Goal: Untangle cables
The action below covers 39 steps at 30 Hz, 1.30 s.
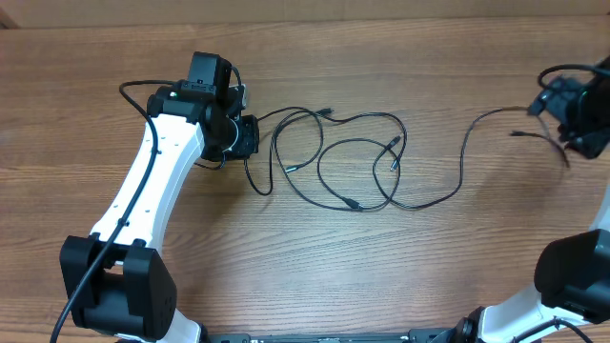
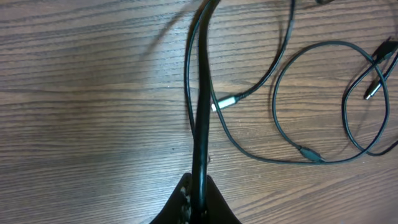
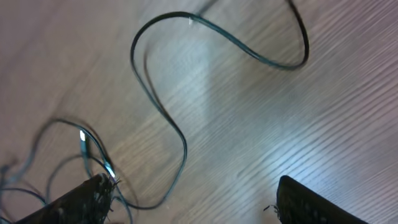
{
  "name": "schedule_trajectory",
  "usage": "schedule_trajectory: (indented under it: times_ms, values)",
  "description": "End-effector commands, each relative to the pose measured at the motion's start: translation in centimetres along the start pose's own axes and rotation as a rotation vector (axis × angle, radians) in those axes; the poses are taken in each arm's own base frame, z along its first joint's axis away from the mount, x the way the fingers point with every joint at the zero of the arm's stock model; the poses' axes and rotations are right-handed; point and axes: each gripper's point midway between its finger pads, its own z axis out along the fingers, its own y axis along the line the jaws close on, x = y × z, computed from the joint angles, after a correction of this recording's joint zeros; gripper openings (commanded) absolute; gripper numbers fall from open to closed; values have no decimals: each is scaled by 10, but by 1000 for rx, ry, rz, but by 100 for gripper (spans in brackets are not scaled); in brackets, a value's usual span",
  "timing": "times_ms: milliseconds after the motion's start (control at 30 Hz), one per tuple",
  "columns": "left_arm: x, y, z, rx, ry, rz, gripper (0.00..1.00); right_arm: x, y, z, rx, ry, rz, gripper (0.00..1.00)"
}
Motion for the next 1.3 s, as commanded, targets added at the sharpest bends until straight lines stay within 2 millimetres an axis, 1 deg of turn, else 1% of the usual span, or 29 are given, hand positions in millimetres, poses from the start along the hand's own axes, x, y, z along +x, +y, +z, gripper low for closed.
schedule_trajectory:
  times_ms: [0,67,233,367,433,533,600,800,933,967,1067,1100,1133,1200,1267]
  values:
    - [-4,0,-2,-9,-17,17,6,23,8,26,-19,101,-17,83]
    - [-5,0,-2,-8,-21,18,7,38,8,42,-16,159,-21,84]
    - [-6,0,-2,-8,-24,19,8,68,6,76,21,248,12,84]
    - [-7,-1,-2,-6,-28,20,10,98,17,103,-6,326,-17,85]
    - [-7,-1,-2,-6,-28,20,10,113,23,116,-10,355,-3,87]
    - [-7,-1,-2,-7,-28,20,10,133,29,134,-2,391,74,100]
    - [-7,-1,-2,-7,-27,20,10,147,35,143,-10,416,142,100]
    - [-6,-1,-2,-6,-27,20,9,168,41,167,14,418,272,100]
    - [-6,-1,-2,-7,-27,20,10,180,44,179,34,404,293,97]
    - [-6,-1,-2,-6,-27,20,10,183,45,182,33,398,283,94]
    - [-6,-1,-2,-7,-27,20,10,192,44,189,72,379,308,88]
    - [-6,-1,-2,-6,-27,20,10,194,44,191,75,374,304,82]
    - [-6,-1,-2,-6,-27,20,10,195,46,192,72,371,297,75]
    - [-6,-1,-2,-7,-27,20,10,197,49,194,63,363,280,54]
    - [-6,-1,-2,-7,-26,20,10,198,51,196,61,353,269,34]
